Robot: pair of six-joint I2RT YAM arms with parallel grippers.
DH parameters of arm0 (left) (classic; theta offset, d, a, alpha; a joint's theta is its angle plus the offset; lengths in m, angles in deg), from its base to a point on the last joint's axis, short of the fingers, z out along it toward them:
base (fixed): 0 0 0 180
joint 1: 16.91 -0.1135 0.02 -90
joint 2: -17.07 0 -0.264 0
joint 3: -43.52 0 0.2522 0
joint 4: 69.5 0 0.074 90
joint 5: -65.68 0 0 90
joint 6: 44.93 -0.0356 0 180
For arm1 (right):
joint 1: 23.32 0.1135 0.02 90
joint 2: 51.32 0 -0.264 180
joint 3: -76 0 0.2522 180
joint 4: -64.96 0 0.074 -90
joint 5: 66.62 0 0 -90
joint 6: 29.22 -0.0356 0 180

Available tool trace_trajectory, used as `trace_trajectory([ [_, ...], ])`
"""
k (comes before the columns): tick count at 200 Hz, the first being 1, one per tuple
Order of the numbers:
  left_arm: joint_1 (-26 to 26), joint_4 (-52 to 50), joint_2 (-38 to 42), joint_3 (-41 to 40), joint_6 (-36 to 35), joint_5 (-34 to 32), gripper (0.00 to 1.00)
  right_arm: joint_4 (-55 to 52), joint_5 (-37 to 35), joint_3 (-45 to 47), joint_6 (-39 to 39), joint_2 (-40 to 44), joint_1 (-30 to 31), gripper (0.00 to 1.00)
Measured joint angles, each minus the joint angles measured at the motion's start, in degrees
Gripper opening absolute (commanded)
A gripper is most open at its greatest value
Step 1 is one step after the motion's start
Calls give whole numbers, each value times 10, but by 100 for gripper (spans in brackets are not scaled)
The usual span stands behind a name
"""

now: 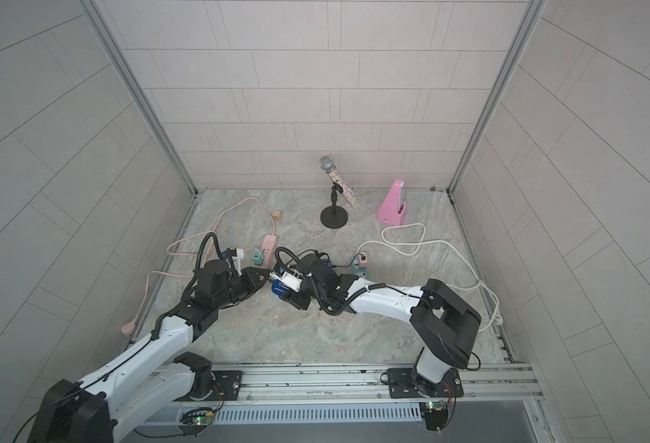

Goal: Unplug the electric shaver
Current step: Remove the charging cable from the electric shaver.

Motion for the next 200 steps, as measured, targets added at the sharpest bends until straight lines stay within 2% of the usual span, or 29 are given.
trace_trajectory([
  [64, 0, 6, -18, 0, 2, 5, 28, 0, 0, 0, 0, 0, 0, 27],
  [78, 0, 8, -27, 0, 3, 10, 25, -1, 0, 1, 0, 0, 0, 27],
  [87, 0, 9, -29, 0, 5, 13, 18, -1, 0, 1, 0, 0, 0, 27],
  [96, 0, 11, -29, 0, 7, 15, 15, -1, 0, 1, 0, 0, 0, 27],
  [200, 0, -1, -17, 3, 4, 16, 16, -1, 0, 1, 0, 0, 0, 27],
])
